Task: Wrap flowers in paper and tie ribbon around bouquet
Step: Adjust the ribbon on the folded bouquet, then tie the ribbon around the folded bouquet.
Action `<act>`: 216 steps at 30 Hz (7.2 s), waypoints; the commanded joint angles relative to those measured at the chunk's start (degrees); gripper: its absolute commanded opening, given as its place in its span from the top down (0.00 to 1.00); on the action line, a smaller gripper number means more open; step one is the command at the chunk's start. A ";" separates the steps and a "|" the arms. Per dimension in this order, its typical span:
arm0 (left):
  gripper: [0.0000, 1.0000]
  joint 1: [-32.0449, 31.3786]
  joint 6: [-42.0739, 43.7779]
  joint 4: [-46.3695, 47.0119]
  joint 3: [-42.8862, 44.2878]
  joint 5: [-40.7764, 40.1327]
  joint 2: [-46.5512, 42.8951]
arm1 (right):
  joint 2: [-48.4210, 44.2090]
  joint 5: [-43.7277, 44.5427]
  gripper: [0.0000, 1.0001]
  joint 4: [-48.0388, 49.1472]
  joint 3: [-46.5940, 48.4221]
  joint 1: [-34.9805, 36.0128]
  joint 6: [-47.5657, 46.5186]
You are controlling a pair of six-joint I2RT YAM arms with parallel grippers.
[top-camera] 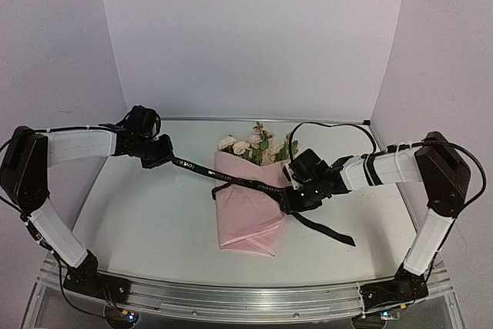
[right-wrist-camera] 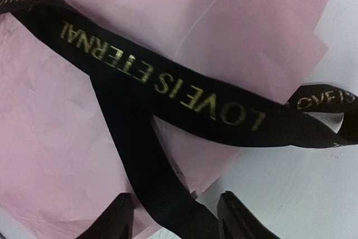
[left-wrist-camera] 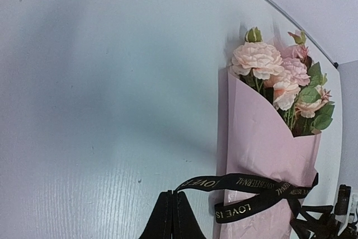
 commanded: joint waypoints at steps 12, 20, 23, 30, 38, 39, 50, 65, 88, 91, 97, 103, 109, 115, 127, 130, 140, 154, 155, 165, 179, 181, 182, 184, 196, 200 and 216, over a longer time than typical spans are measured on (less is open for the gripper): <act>1.00 5.09 -2.84 1.41 -8.80 -3.48 -7.61 | -4.78 6.85 0.84 -6.65 1.83 -0.52 1.16; 1.00 6.49 -4.01 1.05 -12.14 -4.10 -8.84 | -6.88 11.64 0.97 -13.63 4.20 -1.15 1.76; 1.00 7.04 -4.28 0.79 -13.30 -4.11 -9.70 | -7.20 8.02 0.87 -13.39 3.60 -1.63 0.49; 1.00 8.40 -3.82 0.15 -13.79 -5.16 -11.82 | -5.06 0.94 0.65 -7.39 0.05 -1.68 -4.84; 1.00 9.09 -2.96 -1.66 -12.42 -6.08 -13.14 | 0.37 1.41 0.46 -6.84 1.74 -1.75 -9.82; 1.00 9.15 -2.91 -1.94 -12.26 -6.20 -13.47 | 1.17 1.88 0.44 -6.84 2.30 -1.75 -10.13; 1.00 9.85 -1.11 -8.44 -7.58 -10.33 -20.34 | 6.18 6.66 0.66 -6.75 5.12 -1.73 -9.63; 1.00 15.92 -9.85 -13.65 -18.08 -19.57 -26.90 | 4.37 8.66 0.93 -9.09 2.78 -4.20 -3.50; 1.00 20.18 -10.86 2.32 -20.84 -6.25 -5.42 | -3.91 4.68 0.94 -23.94 4.05 -9.44 -5.58; 0.92 20.20 -10.15 3.58 -19.68 -2.35 -5.07 | -3.79 -0.02 0.93 -23.86 4.18 -9.41 -5.84; 0.57 20.17 -12.95 1.41 -19.34 -1.85 -8.22 | -3.02 -2.35 0.86 -23.70 5.04 -9.39 -7.06; 0.22 20.01 -14.31 -4.65 -17.39 -4.12 -15.76 | -4.76 -1.58 0.57 -23.78 4.74 -9.39 -7.68; 0.15 14.09 -24.40 -3.86 -18.36 1.47 -21.17 | -8.16 0.69 0.31 -23.29 4.85 -8.43 -9.34; 0.15 -3.66 -48.70 7.77 -22.37 0.04 -19.79 | -6.43 2.34 0.25 -19.88 5.43 -6.20 -11.71; 0.23 -19.14 -71.12 26.69 -18.38 -3.60 -0.43 | -7.32 4.21 0.27 -16.56 3.51 -5.51 -12.14; 0.26 -19.19 -73.40 29.88 -17.86 -4.08 3.84 | -8.35 6.52 0.21 -16.01 2.91 -5.14 -12.22; 0.43 -19.74 -76.47 34.38 -15.30 -5.78 11.74 | -9.63 7.76 0.28 -12.15 0.50 -3.50 -13.77; 0.96 -19.73 -73.40 37.37 -16.16 -5.12 13.77 | -3.86 5.28 0.29 -13.46 3.32 -2.36 -20.90; 0.96 -19.73 -73.25 37.34 -16.05 -5.01 13.95 | -2.81 5.55 0.30 -14.09 4.05 -2.34 -21.33; 1.00 -19.74 -72.60 37.19 -16.06 -4.93 14.13 | 2.99 11.76 0.43 -14.73 8.35 -1.37 -21.40; 1.00 -15.75 -47.43 17.99 -14.65 -8.50 6.07 | 2.28 16.89 1.00 -17.30 8.05 -1.73 -13.02; 1.00 -12.92 -43.41 16.94 -17.10 -9.39 3.28 | 2.26 17.66 1.00 -18.41 8.05 -2.39 -10.85; 1.00 -11.33 -41.08 14.89 -18.46 -9.56 1.98 | 2.18 18.34 1.00 -18.94 7.90 -3.14 -9.06; 1.00 -7.70 -37.70 13.03 -20.75 -10.00 -0.51 | 1.32 19.29 1.00 -19.45 6.47 -5.13 -6.00; 1.00 22.40 -23.15 8.52 -31.02 -4.41 -10.21 | -11.93 20.69 1.00 -20.37 -6.48 -21.56 6.93; 1.00 28.15 -21.21 8.01 -30.31 -2.04 -10.72 | -14.43 21.66 1.00 -24.27 -6.57 -25.03 9.21; 1.00 32.82 -18.22 4.28 -30.77 -3.44 -15.25 | -18.09 16.73 1.00 -28.36 -7.10 -37.28 10.46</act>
